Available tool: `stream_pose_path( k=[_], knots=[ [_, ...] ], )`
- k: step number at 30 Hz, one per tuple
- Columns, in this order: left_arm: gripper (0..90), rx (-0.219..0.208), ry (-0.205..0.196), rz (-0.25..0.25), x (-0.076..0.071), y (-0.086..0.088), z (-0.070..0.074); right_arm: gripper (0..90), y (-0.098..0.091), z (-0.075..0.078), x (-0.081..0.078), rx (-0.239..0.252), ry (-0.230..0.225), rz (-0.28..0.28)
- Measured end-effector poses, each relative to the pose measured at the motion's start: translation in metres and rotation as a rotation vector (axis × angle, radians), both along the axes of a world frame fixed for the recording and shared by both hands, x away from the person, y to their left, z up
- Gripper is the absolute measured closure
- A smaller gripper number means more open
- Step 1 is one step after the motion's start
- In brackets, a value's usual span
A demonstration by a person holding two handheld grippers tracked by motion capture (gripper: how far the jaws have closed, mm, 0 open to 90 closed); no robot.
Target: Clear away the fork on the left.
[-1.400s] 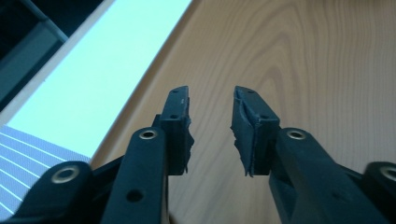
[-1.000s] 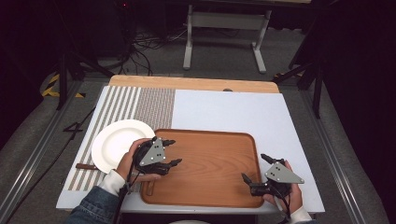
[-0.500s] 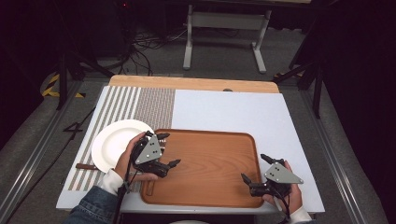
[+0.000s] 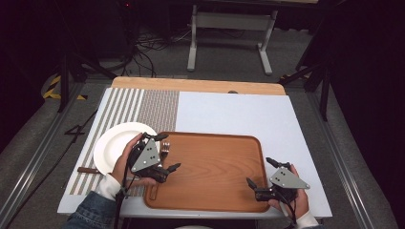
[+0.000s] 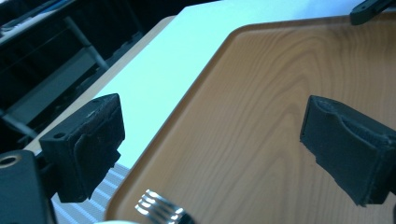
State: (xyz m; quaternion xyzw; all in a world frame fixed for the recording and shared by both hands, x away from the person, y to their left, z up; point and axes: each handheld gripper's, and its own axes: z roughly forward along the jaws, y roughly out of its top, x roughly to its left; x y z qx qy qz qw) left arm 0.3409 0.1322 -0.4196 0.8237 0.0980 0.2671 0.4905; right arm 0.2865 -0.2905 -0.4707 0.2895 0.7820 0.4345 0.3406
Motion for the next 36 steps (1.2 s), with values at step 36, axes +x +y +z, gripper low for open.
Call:
stream_pose_path(
  k=[36],
  knots=[
    [6.8, 0.007, -0.023, 0.12, -0.029, 0.064, -0.013, 5.6, 0.004, 0.001, -0.006, -0.023, -0.019, 0.002]
  ],
)
